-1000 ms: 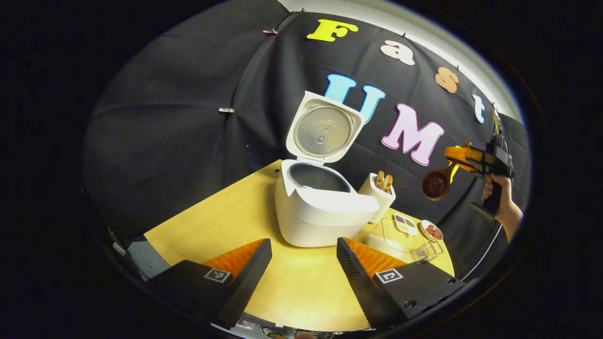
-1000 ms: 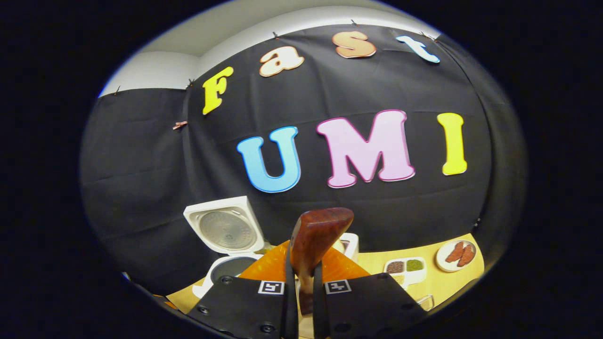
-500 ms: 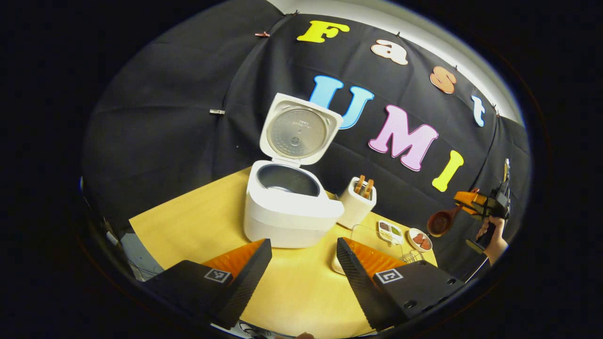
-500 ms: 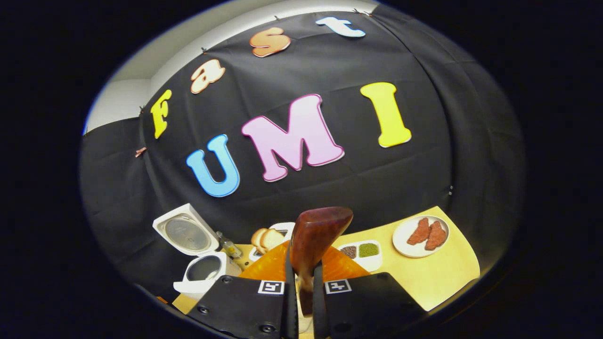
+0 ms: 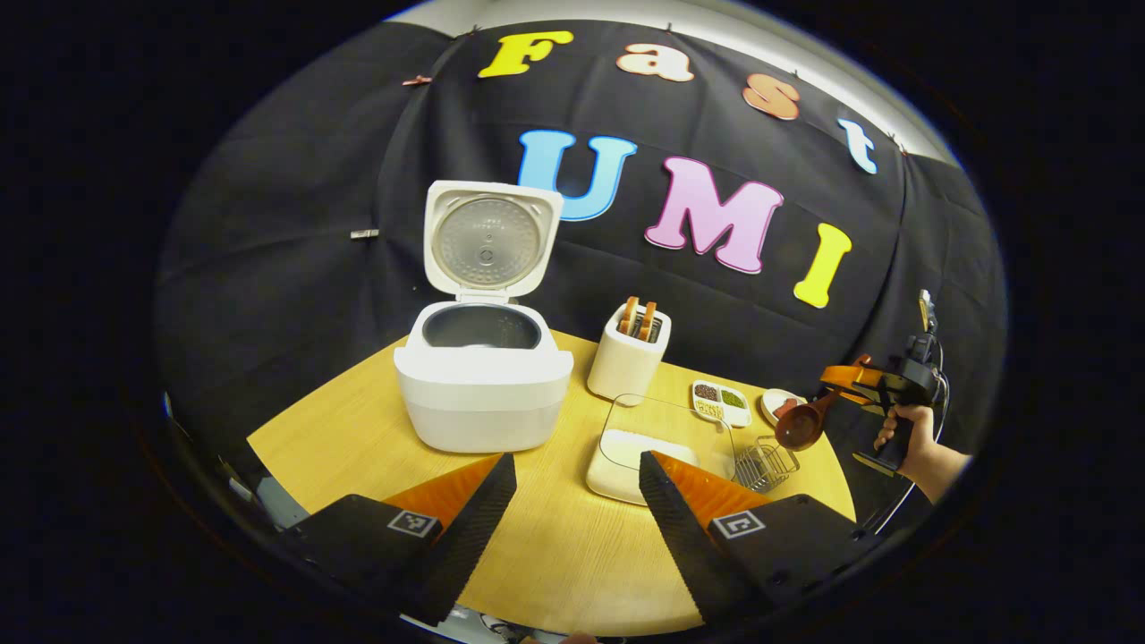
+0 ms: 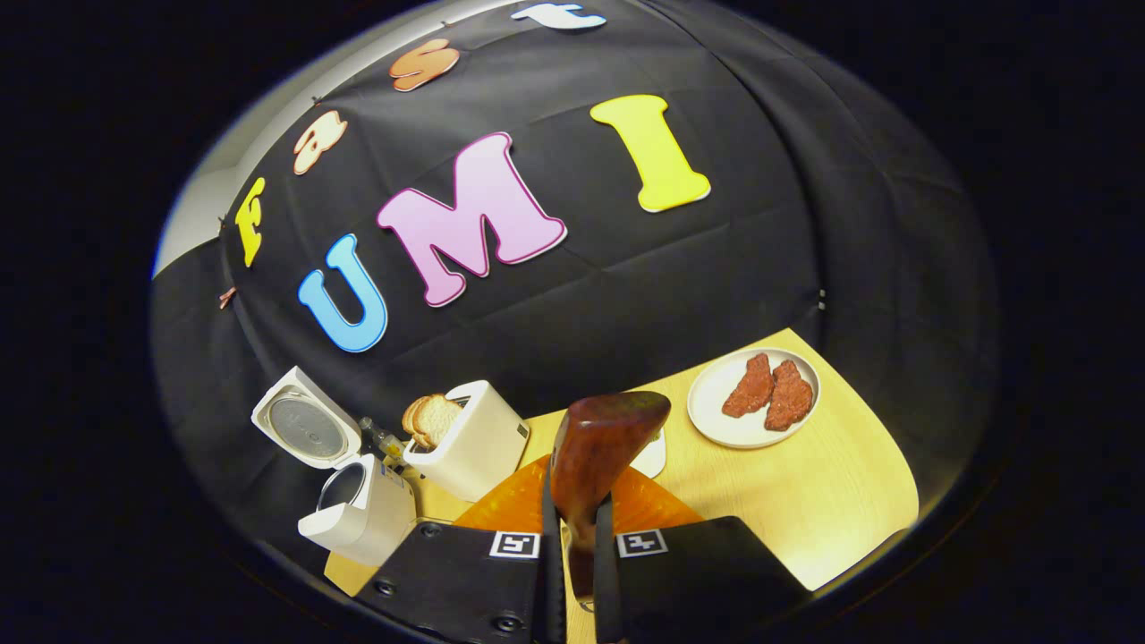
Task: Close the left gripper, press the button to open the rice cooker; take a wooden spoon from the chopstick holder with the right hand, scoop a spoonful of rice and pour it into the rice cooker, then put the wooden spoon back into the chopstick holder.
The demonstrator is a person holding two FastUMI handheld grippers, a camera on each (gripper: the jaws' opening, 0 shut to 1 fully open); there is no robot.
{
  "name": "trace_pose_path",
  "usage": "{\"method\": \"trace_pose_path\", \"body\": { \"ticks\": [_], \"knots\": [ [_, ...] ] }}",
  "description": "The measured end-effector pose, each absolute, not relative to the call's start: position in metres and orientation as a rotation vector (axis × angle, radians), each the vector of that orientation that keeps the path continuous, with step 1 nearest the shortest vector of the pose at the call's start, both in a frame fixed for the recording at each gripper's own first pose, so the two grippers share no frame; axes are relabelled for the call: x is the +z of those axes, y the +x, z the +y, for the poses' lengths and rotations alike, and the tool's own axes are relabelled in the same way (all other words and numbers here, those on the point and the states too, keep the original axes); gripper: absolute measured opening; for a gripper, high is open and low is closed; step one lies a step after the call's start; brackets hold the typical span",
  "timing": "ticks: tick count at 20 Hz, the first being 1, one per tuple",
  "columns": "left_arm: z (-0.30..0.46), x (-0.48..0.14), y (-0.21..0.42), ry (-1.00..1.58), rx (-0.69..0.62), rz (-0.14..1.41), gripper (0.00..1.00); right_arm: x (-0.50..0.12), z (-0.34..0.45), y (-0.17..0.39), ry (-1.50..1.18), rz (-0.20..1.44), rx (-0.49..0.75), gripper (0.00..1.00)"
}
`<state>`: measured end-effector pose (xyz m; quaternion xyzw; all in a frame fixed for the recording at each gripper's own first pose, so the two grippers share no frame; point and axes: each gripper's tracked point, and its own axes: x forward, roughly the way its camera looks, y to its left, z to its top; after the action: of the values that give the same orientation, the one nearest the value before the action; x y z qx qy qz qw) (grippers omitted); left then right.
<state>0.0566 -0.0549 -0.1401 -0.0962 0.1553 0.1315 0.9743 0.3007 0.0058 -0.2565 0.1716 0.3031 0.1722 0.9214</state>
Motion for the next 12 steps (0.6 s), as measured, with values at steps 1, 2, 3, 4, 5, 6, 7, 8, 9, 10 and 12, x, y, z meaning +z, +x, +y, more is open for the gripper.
{"method": "trace_pose_path", "body": {
  "ticks": [1, 2, 3, 4, 5, 6, 7, 8, 9, 10, 12],
  "knots": [
    [-0.062, -0.141, 0.057, -0.194, 0.261, 0.321, 0.96, -0.267, 0.003, 0.301, 0.356, 0.637, 0.346, 0.17],
    [-0.072, -0.143, 0.057, -0.194, 0.250, 0.333, 0.96, -0.277, 0.002, 0.301, 0.358, 0.649, 0.340, 0.17],
    [-0.078, -0.144, 0.057, -0.186, 0.247, 0.342, 0.96, -0.288, 0.000, 0.296, 0.361, 0.661, 0.337, 0.17],
    [-0.087, -0.143, 0.058, -0.172, 0.242, 0.349, 0.96, -0.297, 0.001, 0.294, 0.363, 0.675, 0.338, 0.17],
    [-0.092, -0.146, 0.058, -0.161, 0.236, 0.358, 0.96, -0.307, 0.004, 0.291, 0.364, 0.690, 0.340, 0.17],
    [-0.096, -0.150, 0.060, -0.159, 0.232, 0.366, 0.96, -0.316, 0.006, 0.289, 0.362, 0.702, 0.340, 0.17],
    [-0.098, -0.153, 0.061, -0.163, 0.231, 0.377, 0.96, -0.325, 0.007, 0.288, 0.354, 0.711, 0.335, 0.17],
    [-0.100, -0.154, 0.063, -0.169, 0.233, 0.380, 0.96, -0.333, 0.007, 0.287, 0.347, 0.724, 0.330, 0.17],
    [-0.102, -0.152, 0.065, -0.174, 0.236, 0.377, 0.96, -0.340, 0.008, 0.284, 0.345, 0.734, 0.326, 0.17],
    [-0.103, -0.150, 0.067, -0.174, 0.242, 0.373, 0.96, -0.345, 0.009, 0.281, 0.350, 0.745, 0.322, 0.17],
    [-0.106, -0.146, 0.071, -0.176, 0.243, 0.363, 0.96, -0.352, 0.013, 0.276, 0.367, 0.759, 0.322, 0.19]
  ]
}}
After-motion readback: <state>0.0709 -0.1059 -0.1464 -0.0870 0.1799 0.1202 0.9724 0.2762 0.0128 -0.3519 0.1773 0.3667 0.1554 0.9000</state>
